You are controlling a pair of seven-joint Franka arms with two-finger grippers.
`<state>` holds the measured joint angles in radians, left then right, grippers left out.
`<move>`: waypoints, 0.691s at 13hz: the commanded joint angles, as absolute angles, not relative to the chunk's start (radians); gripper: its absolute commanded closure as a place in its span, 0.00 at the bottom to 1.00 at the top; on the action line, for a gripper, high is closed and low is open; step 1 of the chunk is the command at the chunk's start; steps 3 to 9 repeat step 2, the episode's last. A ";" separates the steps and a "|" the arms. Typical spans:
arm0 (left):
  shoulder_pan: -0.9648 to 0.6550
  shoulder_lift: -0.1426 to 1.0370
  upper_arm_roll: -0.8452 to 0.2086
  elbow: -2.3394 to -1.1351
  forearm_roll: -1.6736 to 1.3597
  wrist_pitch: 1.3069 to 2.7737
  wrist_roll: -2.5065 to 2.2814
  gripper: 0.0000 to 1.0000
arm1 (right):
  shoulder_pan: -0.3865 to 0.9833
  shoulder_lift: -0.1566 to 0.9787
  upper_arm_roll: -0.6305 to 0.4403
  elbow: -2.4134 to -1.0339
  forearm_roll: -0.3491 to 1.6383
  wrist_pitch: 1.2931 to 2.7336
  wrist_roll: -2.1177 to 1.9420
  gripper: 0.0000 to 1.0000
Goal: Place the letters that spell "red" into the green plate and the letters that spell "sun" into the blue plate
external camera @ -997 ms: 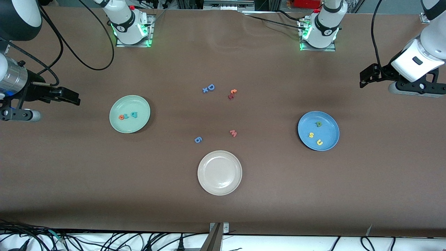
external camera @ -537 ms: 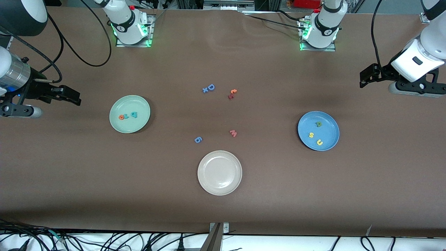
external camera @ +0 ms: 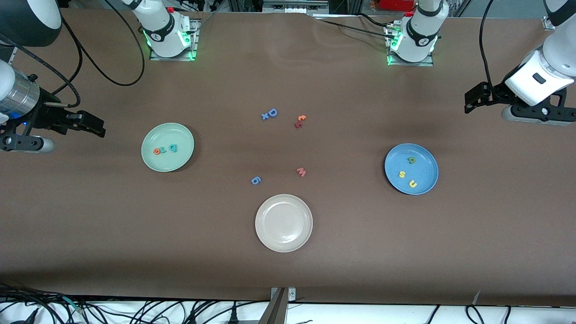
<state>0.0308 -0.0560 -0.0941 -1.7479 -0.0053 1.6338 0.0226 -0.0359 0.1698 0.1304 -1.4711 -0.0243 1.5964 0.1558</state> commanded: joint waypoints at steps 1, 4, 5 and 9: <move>0.044 -0.041 -0.104 -1.715 -0.028 1.609 0.017 0.00 | -0.051 0.150 0.141 -1.491 -0.009 1.608 0.163 0.00; 0.044 -0.041 -0.104 -1.715 -0.028 1.609 0.017 0.00 | -0.051 0.150 0.141 -1.491 -0.009 1.608 0.163 0.00; 0.044 -0.041 -0.104 -1.715 -0.028 1.609 0.017 0.00 | -0.051 0.150 0.141 -1.491 -0.009 1.608 0.163 0.00; 0.044 -0.041 -0.104 -1.715 -0.028 1.609 0.017 0.00 | -0.051 0.150 0.141 -1.491 -0.009 1.608 0.163 0.00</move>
